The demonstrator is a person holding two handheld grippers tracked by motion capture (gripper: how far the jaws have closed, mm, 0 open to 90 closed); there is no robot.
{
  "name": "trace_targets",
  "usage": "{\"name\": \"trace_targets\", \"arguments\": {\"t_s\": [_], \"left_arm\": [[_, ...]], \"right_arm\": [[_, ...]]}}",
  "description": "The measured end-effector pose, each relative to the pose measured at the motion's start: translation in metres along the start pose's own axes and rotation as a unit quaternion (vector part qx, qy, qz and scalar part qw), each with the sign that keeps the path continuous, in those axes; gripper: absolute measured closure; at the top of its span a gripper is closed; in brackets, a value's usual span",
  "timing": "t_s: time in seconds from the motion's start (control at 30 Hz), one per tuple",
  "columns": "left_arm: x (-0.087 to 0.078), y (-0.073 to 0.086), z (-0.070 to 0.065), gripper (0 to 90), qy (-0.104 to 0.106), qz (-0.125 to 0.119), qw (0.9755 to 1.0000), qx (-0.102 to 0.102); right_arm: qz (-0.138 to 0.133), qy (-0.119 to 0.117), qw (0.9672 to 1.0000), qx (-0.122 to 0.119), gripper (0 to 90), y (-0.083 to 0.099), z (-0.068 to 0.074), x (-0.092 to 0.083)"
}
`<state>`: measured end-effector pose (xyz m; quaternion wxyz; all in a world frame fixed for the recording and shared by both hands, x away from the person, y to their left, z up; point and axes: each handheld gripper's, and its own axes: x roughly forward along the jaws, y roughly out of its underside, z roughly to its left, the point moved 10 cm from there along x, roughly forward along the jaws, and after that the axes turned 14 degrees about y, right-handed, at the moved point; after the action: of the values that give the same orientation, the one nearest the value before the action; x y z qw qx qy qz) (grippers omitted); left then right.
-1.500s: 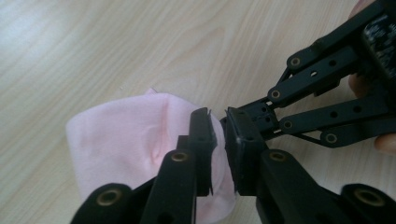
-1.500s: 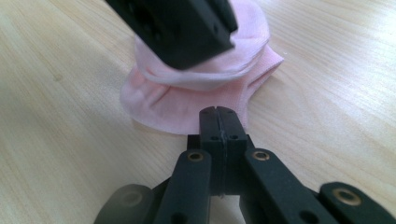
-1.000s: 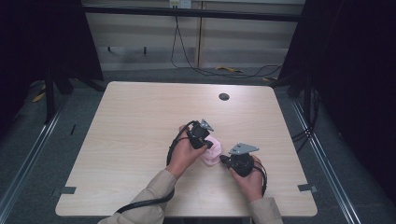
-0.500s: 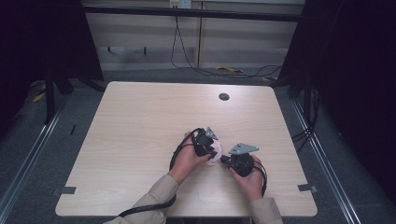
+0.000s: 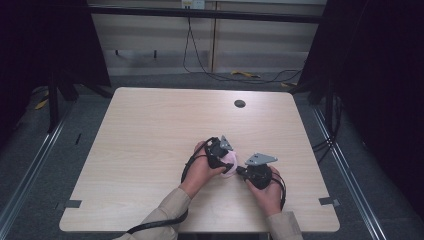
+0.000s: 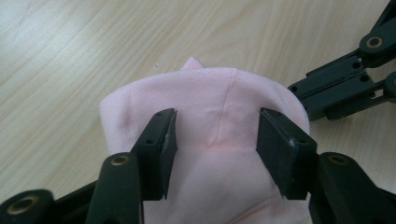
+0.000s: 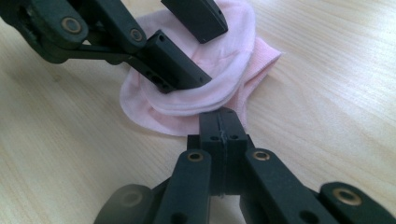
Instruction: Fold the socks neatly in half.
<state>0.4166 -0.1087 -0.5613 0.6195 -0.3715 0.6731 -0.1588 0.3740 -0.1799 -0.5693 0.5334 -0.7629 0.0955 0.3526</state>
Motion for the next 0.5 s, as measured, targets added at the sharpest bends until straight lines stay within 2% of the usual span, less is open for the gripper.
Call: {"name": "trace_targets", "arguments": {"t_s": [0.17,0.27,0.33,0.5], "left_arm": [[-0.001,0.001,0.000,41.5,-0.002,0.002,0.9999,0.013],[0.000,0.001,0.000,41.2,0.000,0.001,0.9999,0.015],[-0.001,0.001,-0.001,40.9,0.000,0.010,0.9997,0.022],[-0.014,-0.008,0.002,31.4,-0.014,-0.013,0.9997,0.012]], "right_arm": [[-0.003,0.004,0.9999,0.015,90.0,0.001,-0.005,-0.002],[-0.008,0.008,0.9998,0.016,89.0,-0.001,-0.009,-0.005],[-0.008,0.012,0.9998,0.014,87.2,-0.001,-0.010,-0.006],[-0.006,0.015,0.9998,0.015,84.7,0.001,-0.011,-0.006]]}}
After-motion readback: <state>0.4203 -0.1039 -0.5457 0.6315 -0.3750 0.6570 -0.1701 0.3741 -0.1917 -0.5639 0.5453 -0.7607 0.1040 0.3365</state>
